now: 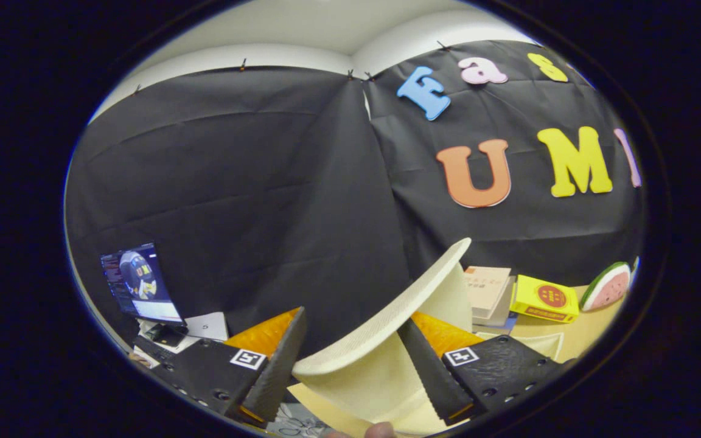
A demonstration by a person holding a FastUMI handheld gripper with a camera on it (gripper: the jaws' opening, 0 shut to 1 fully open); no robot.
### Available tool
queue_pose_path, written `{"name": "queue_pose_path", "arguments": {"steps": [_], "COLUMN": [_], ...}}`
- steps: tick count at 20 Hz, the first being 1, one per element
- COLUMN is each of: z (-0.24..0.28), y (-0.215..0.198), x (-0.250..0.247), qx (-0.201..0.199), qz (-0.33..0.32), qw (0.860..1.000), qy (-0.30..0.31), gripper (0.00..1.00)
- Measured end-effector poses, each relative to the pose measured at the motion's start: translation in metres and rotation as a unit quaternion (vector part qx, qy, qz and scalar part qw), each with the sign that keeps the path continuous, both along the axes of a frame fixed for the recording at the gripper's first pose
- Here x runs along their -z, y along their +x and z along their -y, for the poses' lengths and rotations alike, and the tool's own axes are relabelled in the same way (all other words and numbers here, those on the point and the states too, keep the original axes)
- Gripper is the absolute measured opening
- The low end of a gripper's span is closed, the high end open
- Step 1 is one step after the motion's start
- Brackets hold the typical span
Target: Open the storage box then place both shoes into the box .Put the left shoe in first, then the right shoe, with the right side of both shoes facing outward in a uniform manner.
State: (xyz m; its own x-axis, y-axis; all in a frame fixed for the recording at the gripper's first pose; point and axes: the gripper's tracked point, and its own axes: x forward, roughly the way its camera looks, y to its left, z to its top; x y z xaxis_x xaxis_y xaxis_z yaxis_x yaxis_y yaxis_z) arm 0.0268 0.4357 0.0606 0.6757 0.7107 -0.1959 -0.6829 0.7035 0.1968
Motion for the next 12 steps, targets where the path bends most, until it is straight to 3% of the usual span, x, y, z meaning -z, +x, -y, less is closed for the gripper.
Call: {"name": "queue_pose_path", "arguments": {"steps": [5,9,12], "z": [-0.025,-0.009,0.031], "y": [-0.014,-0.011,-0.001], "x": [0.013,0.015,0.021], "qx": [-0.017,0.002,0.038], "qz": [0.005,0.014,0.029], "qw": [1.0,1.0,0.998], "qy": [-0.023,-0.028,-0.041], "gripper": [0.98,0.95,0.96]}}
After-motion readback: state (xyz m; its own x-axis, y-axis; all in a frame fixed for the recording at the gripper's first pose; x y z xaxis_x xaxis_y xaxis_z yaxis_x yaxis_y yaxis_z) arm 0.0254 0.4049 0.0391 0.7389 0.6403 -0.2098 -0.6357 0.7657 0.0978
